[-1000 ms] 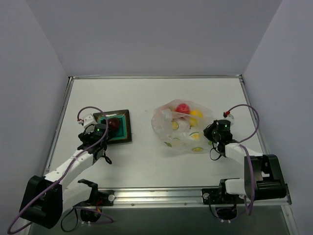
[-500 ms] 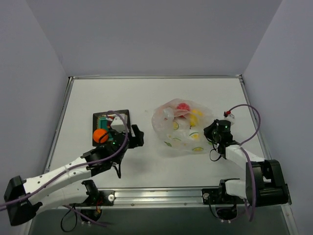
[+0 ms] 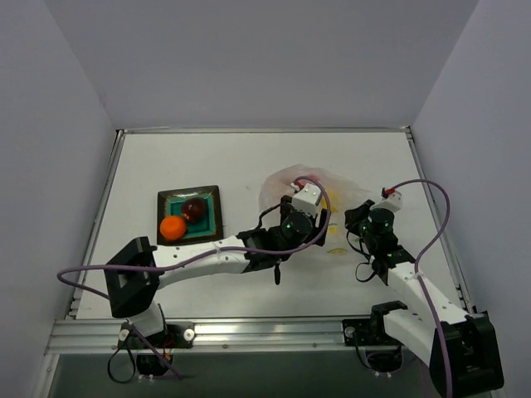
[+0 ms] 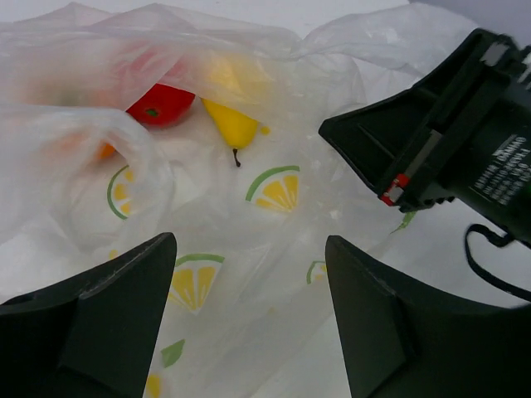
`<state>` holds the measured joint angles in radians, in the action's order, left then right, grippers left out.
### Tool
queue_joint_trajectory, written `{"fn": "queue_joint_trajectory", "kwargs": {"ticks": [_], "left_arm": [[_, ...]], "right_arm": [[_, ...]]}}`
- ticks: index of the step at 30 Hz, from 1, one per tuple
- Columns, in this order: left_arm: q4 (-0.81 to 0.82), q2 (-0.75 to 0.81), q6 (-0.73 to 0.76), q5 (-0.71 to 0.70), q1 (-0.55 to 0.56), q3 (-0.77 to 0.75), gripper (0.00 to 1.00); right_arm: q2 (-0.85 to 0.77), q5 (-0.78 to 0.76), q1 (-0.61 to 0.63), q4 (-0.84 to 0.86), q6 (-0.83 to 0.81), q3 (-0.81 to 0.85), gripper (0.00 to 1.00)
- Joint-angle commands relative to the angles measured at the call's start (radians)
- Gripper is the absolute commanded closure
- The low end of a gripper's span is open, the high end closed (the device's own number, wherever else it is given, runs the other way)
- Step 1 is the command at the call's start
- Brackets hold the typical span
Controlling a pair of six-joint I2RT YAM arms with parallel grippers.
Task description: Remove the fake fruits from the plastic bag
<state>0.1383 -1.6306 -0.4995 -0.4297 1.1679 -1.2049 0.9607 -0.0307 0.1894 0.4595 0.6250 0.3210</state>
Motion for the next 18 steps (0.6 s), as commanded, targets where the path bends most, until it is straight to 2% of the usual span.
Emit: {"fn": "queue_joint_trajectory", "kwargs": {"ticks": [1,3,6,10,11,14,16,18], "left_arm": [[0.003,-0.037,0.052,-0.067,-0.026,-0.064,0.3],[-0.037,-0.043,0.041,-0.124,-0.048,-0.061,0.3],[-0.037,0.029,0.059,-0.205,-0.04,-0.009,0.3],[-0.014,0.217,0.101,-0.164,-0.001,0.053,0.21],[-0.034,0.244,0.107,-0.135,0.01,0.051,0.15],[-0.107,0.346,0.11,-0.047,0.021,0.019,0.06],[-0.19,0.42,0.113,-0.043,0.022,0.013,0.04],[-0.247,0.466,0.127,-0.095,0.019,0.008,0.03]], "right_arm": [[-0.049,-0.049,0.057,-0.106,-0.027,0.072,1.0],[-0.075,-0.057,0.09,-0.18,-0.039,0.104,1.0],[-0.137,-0.072,0.101,-0.258,-0.057,0.154,1.0],[-0.163,-0.094,0.101,-0.28,-0.064,0.161,1.0],[-0.157,-0.097,0.101,-0.282,-0.065,0.158,1.0],[-0.131,-0.104,0.102,-0.28,-0.065,0.158,1.0],[-0.125,-0.115,0.102,-0.282,-0.071,0.159,1.0],[-0.123,-0.123,0.104,-0.282,-0.079,0.161,1.0]]}}
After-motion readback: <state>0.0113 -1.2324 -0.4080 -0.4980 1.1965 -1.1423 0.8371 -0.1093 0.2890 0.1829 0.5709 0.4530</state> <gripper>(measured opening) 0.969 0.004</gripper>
